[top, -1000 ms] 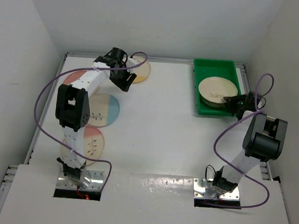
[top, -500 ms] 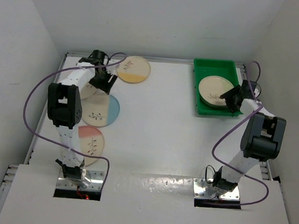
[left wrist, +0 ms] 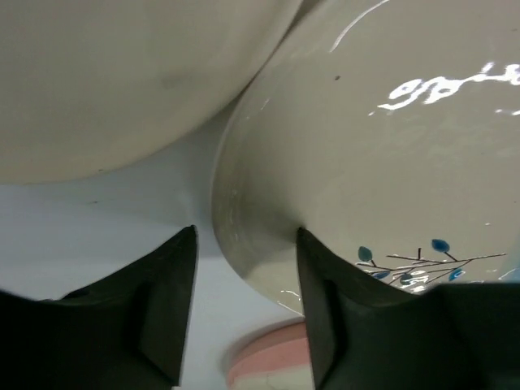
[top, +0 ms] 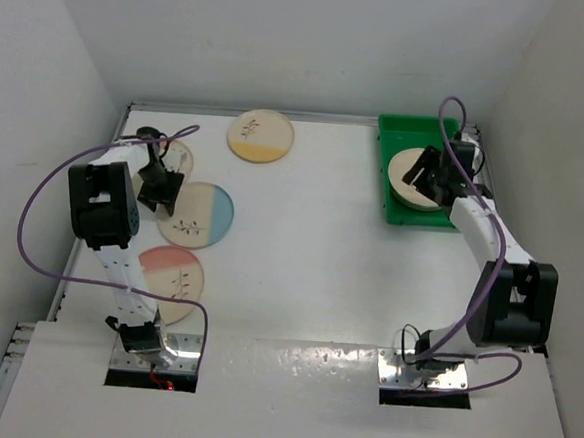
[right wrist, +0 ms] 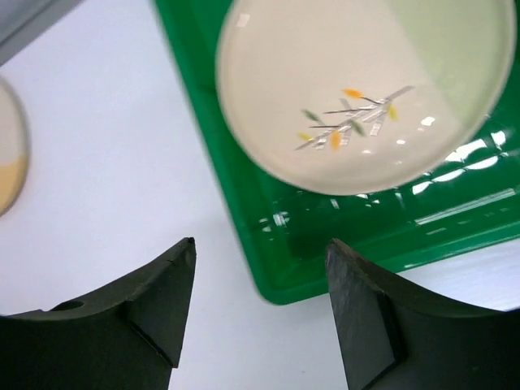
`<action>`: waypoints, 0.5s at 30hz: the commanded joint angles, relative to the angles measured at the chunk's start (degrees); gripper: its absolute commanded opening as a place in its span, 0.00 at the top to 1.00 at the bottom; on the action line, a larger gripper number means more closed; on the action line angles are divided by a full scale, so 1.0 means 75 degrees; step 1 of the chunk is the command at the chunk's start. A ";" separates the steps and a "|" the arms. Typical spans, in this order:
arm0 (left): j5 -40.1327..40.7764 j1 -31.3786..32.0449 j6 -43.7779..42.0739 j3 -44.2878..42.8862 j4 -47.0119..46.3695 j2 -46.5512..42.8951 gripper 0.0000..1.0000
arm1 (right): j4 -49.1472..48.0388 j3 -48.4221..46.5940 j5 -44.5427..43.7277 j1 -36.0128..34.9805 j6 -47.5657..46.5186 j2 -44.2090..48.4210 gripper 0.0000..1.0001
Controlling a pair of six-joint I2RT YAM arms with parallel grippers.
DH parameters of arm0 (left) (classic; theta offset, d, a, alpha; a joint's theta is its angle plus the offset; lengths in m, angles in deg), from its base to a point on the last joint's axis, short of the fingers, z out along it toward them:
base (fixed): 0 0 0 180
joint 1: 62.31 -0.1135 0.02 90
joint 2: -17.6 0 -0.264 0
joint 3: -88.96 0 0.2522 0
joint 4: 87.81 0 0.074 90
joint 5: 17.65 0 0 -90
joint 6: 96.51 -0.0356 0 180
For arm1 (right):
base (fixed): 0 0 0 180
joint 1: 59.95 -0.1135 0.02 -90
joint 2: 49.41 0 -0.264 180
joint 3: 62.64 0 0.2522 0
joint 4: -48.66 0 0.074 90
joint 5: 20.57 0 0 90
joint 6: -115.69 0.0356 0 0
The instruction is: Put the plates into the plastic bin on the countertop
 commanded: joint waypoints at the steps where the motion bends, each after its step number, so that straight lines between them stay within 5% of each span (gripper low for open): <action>1: -0.0100 -0.0153 0.0085 0.0018 -0.0196 0.0503 0.49 | -0.0251 -0.0108 -0.0230 -0.0481 -0.0505 0.0438 0.36; 6: -0.1190 -0.0060 -0.0138 -0.0063 -0.0114 0.0997 0.68 | -0.0134 -0.0295 -0.0265 -0.1371 -0.0951 0.0567 0.36; 10: -0.1880 0.0175 -0.0231 -0.0391 0.0037 0.1302 1.00 | 0.0054 -0.0401 0.0280 -0.1959 -0.1511 0.0357 0.34; 15: -0.2865 0.0573 -0.0372 -0.0731 0.0038 0.1022 1.00 | 0.0253 -0.0670 0.2053 -0.2755 -0.2017 -0.0557 0.30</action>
